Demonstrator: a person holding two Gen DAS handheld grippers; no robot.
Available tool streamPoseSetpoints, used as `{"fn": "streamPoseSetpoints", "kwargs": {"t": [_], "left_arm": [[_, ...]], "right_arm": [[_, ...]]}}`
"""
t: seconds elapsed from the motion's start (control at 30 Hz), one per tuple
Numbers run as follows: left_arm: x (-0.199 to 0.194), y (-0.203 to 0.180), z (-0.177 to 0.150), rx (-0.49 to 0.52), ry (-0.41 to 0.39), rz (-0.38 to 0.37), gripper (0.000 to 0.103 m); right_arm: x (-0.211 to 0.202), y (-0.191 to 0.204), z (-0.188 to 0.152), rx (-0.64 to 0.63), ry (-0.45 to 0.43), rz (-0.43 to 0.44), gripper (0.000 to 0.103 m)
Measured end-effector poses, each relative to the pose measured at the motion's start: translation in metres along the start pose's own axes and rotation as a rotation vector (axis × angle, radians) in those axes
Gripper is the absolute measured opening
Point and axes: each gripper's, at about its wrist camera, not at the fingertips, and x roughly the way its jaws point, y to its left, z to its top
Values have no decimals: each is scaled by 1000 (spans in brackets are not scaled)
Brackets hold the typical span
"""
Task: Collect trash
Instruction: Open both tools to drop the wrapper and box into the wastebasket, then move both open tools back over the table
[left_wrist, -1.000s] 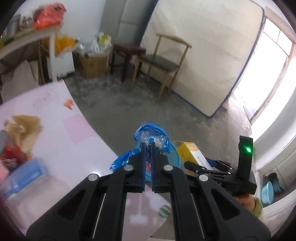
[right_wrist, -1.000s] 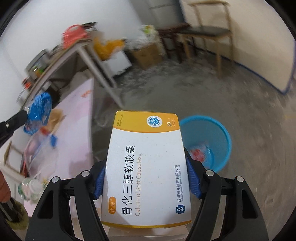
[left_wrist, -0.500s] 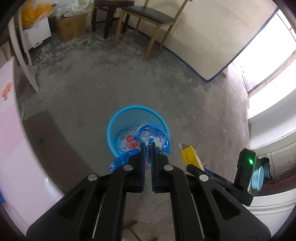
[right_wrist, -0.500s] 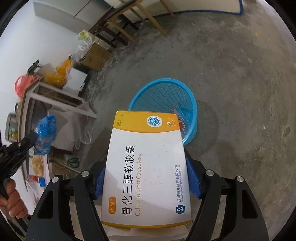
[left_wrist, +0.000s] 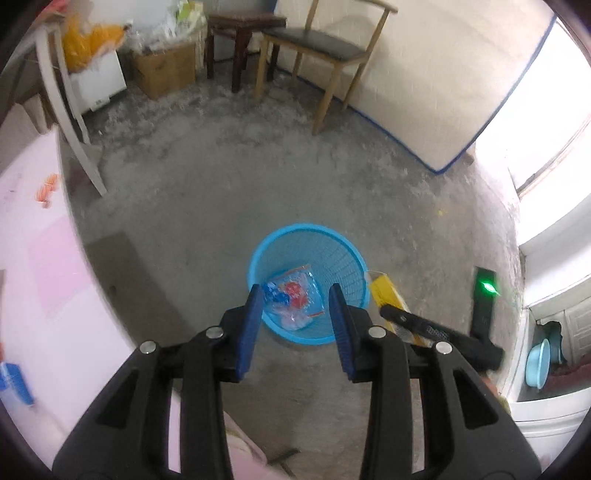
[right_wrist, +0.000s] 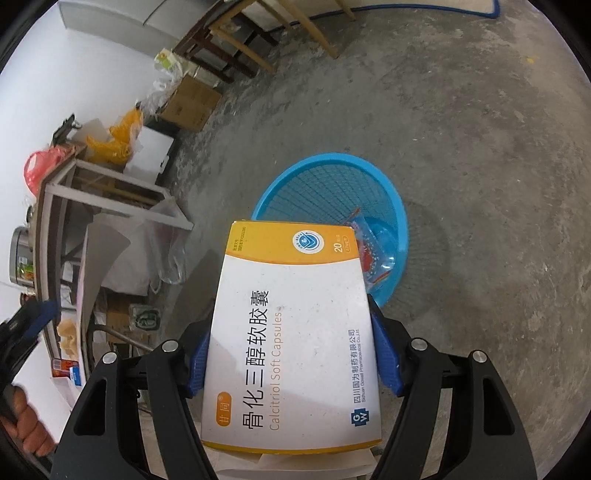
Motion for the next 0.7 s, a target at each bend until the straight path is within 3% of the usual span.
{"fn": "streamPoseSetpoints", "kwargs": {"t": [0.2,0.27,0.4,0.7], "left_arm": [[-66,23,-22,0,-113,22,47],[-83,30,-32,-2,-143,36,51],[-111,46,-53,-25,-177,59,58],[-162,76,-100,-45,-244,111,62]], "right_arm": [[35,43,31,-123,9,-22,72],[47,57,40,-173,-15,-78,82],[60,65,41,-200,-18,-133,82],[-5,65,-9,-274,-69,-138,82]]}}
